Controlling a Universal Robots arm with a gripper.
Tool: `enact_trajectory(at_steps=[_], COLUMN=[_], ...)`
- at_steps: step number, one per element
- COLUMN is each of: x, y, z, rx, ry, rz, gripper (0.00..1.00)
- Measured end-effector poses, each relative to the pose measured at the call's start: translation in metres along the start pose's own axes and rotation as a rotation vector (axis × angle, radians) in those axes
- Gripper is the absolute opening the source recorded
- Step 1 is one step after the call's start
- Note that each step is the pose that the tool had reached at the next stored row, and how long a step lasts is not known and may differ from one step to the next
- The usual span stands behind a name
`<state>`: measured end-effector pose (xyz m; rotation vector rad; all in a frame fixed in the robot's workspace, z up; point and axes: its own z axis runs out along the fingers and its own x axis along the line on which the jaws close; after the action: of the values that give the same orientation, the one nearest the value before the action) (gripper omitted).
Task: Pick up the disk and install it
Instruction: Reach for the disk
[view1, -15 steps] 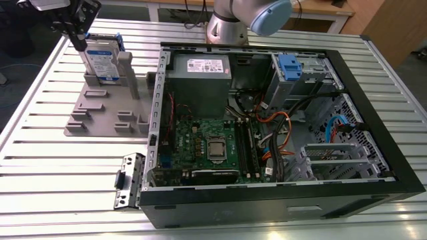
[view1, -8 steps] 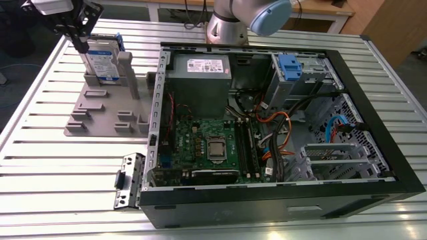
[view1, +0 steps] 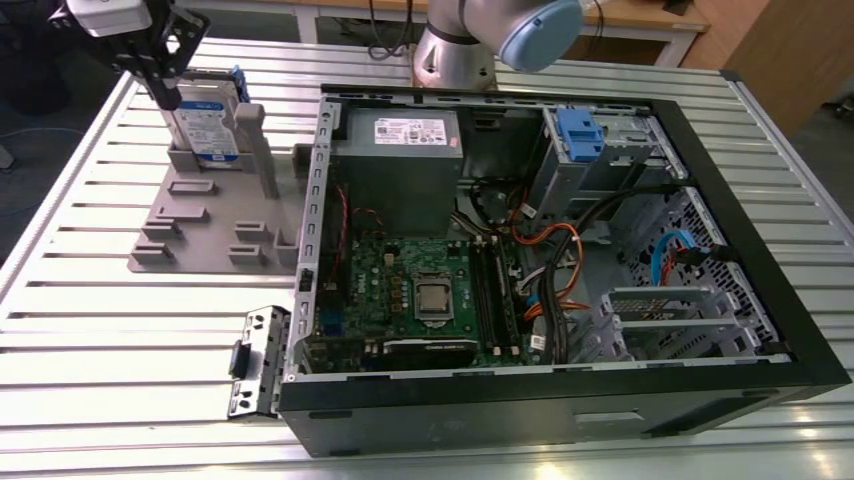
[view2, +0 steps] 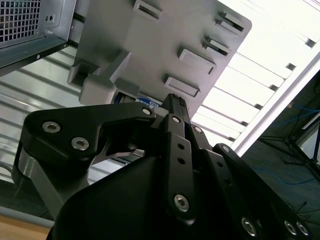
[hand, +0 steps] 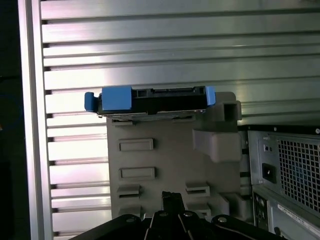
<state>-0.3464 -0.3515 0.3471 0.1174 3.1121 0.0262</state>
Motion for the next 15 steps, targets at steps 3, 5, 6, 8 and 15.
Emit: enact_trajectory(at_steps=[3, 5, 6, 8, 15], x=[0.0002, 0.0003, 0.0004, 0.0006, 0.0027], y=[0.0013, 0.0023, 0.0028, 0.0037, 0.0103], z=[0.0022, 0.0036, 0.0044, 0.006, 0.01], rx=[-0.0001, 0.0, 0.0, 0.0, 0.0002], ry=[-0.0001, 0.0, 0.0, 0.0, 0.0], rz=[0.0, 0.0, 0.0, 0.0, 0.0], gripper=[0.1, 0.1, 0.1, 0.1, 0.1])
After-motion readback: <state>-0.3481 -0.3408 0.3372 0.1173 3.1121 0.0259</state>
